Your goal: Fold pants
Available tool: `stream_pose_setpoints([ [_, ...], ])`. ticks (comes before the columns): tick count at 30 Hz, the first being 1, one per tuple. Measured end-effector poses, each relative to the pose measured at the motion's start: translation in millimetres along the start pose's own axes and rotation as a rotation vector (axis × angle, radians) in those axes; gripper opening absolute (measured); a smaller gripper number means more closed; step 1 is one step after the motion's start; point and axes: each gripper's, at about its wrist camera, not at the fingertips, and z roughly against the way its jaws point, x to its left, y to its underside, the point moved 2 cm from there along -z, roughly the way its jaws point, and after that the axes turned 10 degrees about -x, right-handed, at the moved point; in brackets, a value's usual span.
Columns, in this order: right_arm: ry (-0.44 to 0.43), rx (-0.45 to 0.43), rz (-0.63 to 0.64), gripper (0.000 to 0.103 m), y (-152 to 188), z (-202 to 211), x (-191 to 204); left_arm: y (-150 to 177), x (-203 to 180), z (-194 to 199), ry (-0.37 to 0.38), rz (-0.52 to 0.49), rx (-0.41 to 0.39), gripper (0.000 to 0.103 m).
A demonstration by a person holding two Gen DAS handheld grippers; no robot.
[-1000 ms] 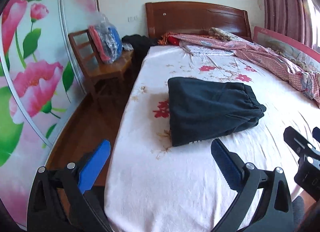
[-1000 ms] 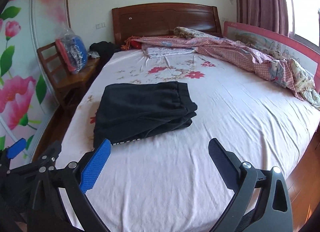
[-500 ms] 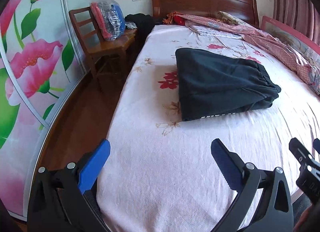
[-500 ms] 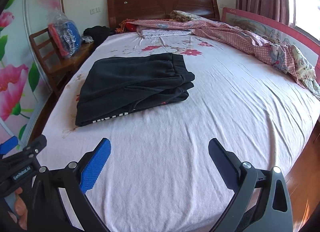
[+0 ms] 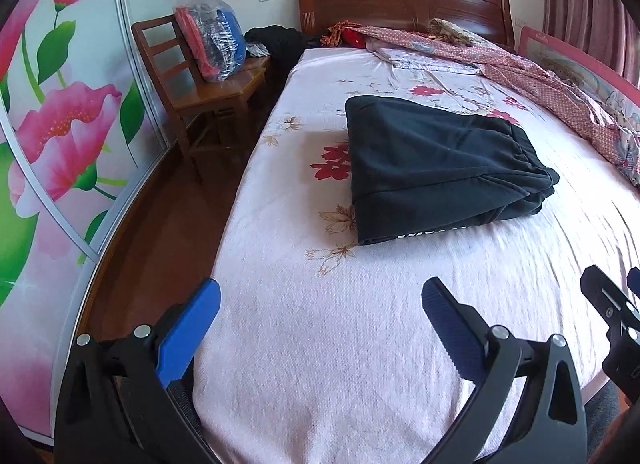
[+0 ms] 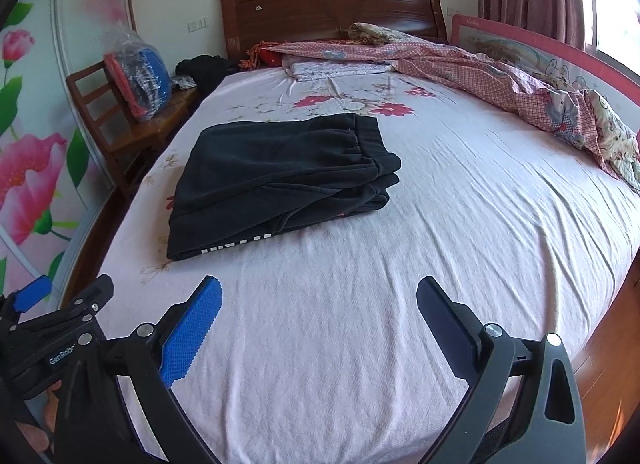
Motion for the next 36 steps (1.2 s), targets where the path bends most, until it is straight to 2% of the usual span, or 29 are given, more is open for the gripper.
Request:
stream_pose_setpoints([
  [36,-0.030,0.010,-0.022,0.097,0.0,-0.2,2.0,-1.9,-4.4,0.5,0.036,0.004,0.011,0.101],
])
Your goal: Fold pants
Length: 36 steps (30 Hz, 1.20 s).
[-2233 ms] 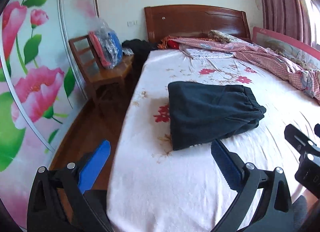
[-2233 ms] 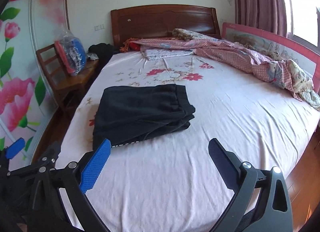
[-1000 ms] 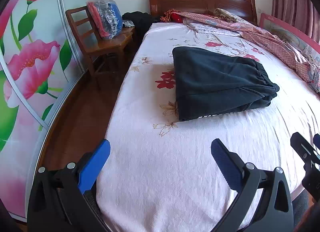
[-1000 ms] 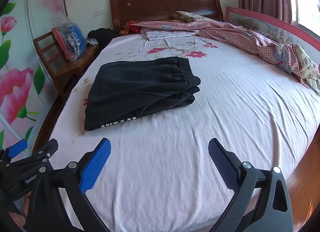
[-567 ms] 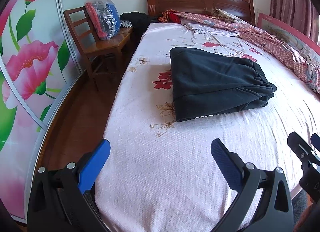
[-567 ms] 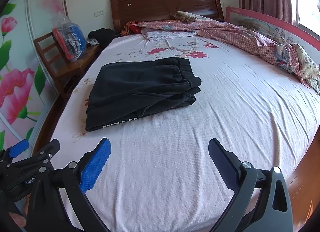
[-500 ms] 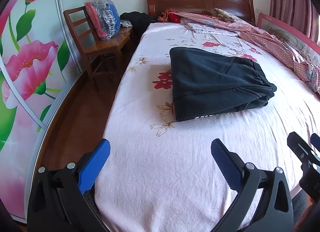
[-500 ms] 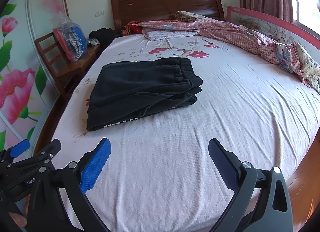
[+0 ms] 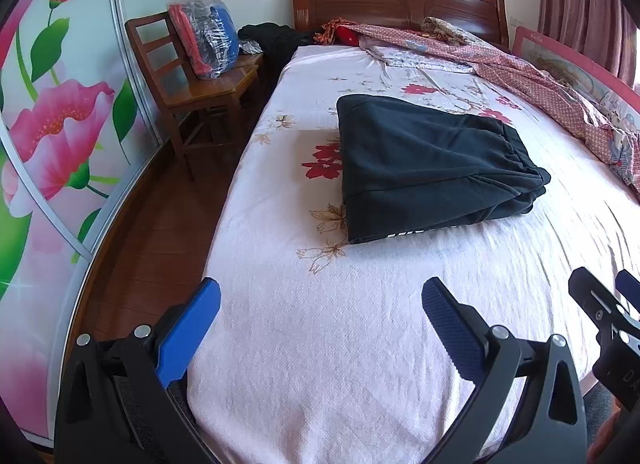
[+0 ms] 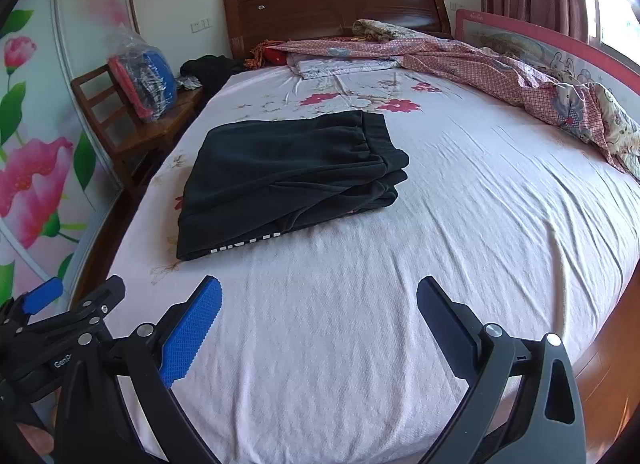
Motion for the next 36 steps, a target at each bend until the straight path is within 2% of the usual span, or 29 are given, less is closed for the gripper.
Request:
stream_pose_setpoints([
  [23,-0.015,0.003,0.002,0.097,-1,0,4,-4,-1,2,0.005,0.008,-0.004,0.101],
  [28,-0.021,0.012,0.007,0.097,0,0,3,-7,-1,7,-0.001,-0.005,-0.029,0.101],
  [33,-0.018,0.020,0.033,0.097,2,-1,6,-9,2,6,0.065,0.041,-0.013,0.101],
  [36,-0.010,0.022,0.050,0.097,3,-2,8,-11,2,9,0.047,0.029,-0.021,0.101],
])
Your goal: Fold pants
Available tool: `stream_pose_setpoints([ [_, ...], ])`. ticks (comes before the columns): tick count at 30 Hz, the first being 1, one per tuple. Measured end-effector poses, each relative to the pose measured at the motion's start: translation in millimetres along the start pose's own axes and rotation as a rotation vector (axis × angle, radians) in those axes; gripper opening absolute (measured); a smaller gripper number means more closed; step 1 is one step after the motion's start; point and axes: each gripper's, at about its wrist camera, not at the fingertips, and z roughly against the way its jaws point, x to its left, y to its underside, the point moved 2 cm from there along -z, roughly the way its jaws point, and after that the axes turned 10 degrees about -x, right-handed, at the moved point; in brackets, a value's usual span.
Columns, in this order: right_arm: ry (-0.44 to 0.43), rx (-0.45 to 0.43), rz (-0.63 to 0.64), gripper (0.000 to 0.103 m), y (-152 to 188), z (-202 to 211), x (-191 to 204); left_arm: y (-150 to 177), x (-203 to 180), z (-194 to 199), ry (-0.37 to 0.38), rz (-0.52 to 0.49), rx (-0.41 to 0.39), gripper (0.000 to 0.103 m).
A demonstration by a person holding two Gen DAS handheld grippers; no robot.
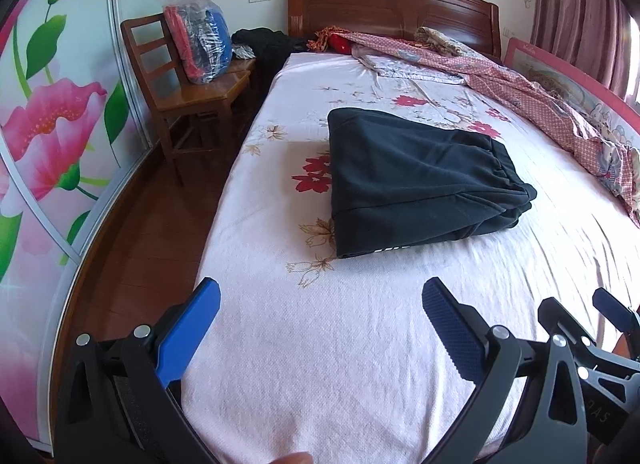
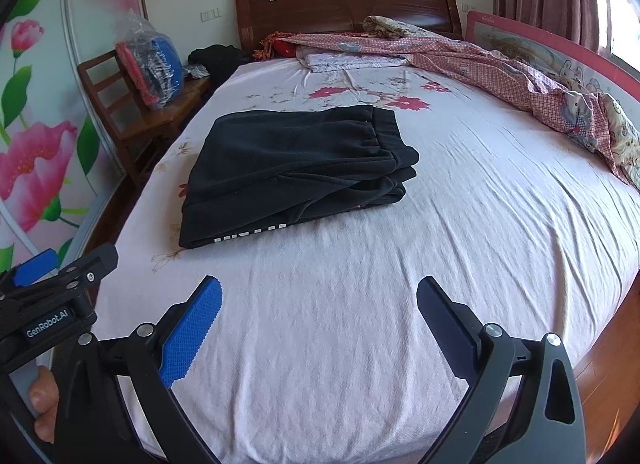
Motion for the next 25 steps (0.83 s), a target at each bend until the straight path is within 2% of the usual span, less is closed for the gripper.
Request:
stream_pose_setpoints([
  [4,-0.001,0.003,0.001,0.097,1,0,0,3,2,1,0.032,0.052,0.003,0.101],
  [8,0.002,0.005,-0.003,0.097,1,-1,-1,6,-1,7,-0.007,0.030,-0.040,0.101],
  [14,0.002,0.005,-0.014,0.097,1,0,-3,3,-4,13,-0.015,0.027,-0.068,0.101],
  [20,0.000,0.004,-0.023,0.097,0,0,-5,1,0,6,0.029,0.050,-0.019,0.101],
  [22,-0.002,0.007,-0.028,0.097,0,-1,-6,2,4,4,0.008,0.077,-0.005,0.101],
  [25,0.004,0.006,-0.026,0.097,1,-2,-8,5,2,-2,-0.038,0.049,0.009,0.101],
])
